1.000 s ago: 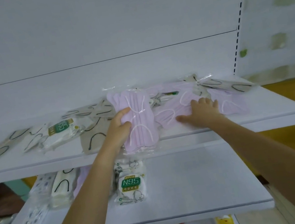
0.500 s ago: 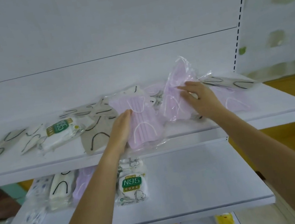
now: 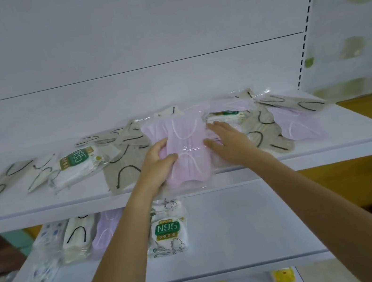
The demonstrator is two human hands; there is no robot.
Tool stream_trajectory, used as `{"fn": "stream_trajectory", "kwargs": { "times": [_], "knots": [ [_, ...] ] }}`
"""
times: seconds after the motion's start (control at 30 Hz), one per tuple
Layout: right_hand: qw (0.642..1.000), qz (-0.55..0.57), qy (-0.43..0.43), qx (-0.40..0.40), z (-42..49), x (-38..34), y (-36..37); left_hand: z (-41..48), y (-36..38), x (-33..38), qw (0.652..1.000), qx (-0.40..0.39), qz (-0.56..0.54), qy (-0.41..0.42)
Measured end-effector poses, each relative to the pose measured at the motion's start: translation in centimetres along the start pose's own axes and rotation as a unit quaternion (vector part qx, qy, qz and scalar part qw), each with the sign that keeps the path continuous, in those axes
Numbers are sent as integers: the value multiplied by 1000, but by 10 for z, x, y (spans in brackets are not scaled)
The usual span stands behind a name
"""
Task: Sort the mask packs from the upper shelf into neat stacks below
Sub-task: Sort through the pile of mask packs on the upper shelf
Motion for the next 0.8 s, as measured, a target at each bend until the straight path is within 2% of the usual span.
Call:
{"fn": "stream_trajectory", "kwargs": {
  "times": [0.13, 0.3, 0.4, 0.53, 0.63, 0.7, 0.8],
  "knots": [
    [986, -160, 30, -42, -11, 29, -12, 4, -3, -2, 1000, 11, 1, 0],
    [982, -181, 35, -33, -20, 42, -22, 3, -2, -1, 1000, 13, -6, 10],
    [979, -200, 42, 15, -21, 40, -25, 2, -4, 0, 999, 24, -6, 21],
    [981, -82, 103, 144, -27, 39, -39, -2, 0, 4, 999, 15, -19, 38],
    [968, 22, 99, 230, -30, 26, -47, -3, 1, 3, 999, 30, -18, 18],
    [969, 66, 72, 225, -29, 5, -39, -7, 2, 6, 1000, 15, -3, 20],
    [985, 101, -8, 138, -26, -29, -10, -17, 4, 13, 999, -7, -42, 20]
  ]
}}
Point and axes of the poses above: each hand's wrist, its own z-axis towards the middle knuckle, its own y-axis out of the palm, x = y × z, the point moved 3 cm from there along z, towards the middle knuckle, and after that the axes turned 6 degrees about -y, right-handed, at the moved point
